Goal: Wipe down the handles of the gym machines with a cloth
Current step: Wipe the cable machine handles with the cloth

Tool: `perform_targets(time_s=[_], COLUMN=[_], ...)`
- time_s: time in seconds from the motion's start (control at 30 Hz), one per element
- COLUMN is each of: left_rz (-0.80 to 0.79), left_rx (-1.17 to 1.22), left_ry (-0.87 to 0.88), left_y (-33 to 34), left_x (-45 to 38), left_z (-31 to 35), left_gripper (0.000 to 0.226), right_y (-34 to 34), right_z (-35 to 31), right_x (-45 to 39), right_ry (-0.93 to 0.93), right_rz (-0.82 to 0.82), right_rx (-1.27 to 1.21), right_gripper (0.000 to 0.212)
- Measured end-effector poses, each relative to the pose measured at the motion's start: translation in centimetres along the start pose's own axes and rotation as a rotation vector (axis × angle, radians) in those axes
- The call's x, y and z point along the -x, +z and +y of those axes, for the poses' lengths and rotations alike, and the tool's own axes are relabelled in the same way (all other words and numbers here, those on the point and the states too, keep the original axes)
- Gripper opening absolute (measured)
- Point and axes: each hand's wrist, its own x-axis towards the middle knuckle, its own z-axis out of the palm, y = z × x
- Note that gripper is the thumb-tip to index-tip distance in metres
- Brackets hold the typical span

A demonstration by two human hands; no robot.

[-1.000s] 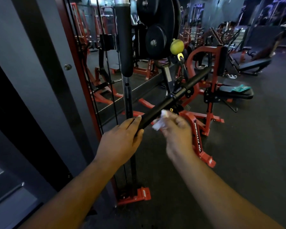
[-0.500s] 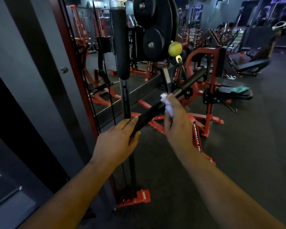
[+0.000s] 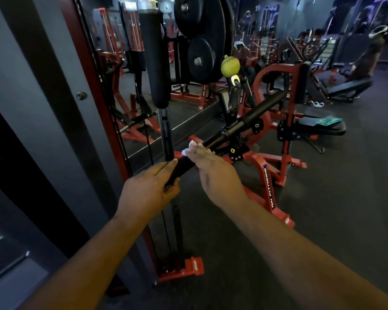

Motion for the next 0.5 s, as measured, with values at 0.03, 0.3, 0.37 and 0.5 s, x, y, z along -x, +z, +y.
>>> perform_targets(time_s=[0.03,0.3,0.37,0.5], left_rz=[0.004,-0.012,-0.04,-0.079], left_rx=[0.003,0.039,0.021,-0.056], left_ry=[-0.001,-0.047,-0.063,-0.071], left_y=[-0.1,-0.2,-0.1,0.0], left_x=[-0.1,-0.8,-0.8,-1.0], left_z=[0.0,0.5,0.6,0.8], left_gripper=[0.052,0.054,0.055,0.048], right_y=[-0.6,-0.1,0.5,-1.0], right_z=[0.6,3.3,2.3,2.7], right_x=[-0.2,-1.5,-0.3,0.7], right_ry=[0.001,0.146,0.072,-0.053], right_rz=[0.048,0.052,0.083,0.098], right_rx=[-0.01,0.18,0.072,-0.128], right_gripper=[0.045,0.05,0.047,0.047])
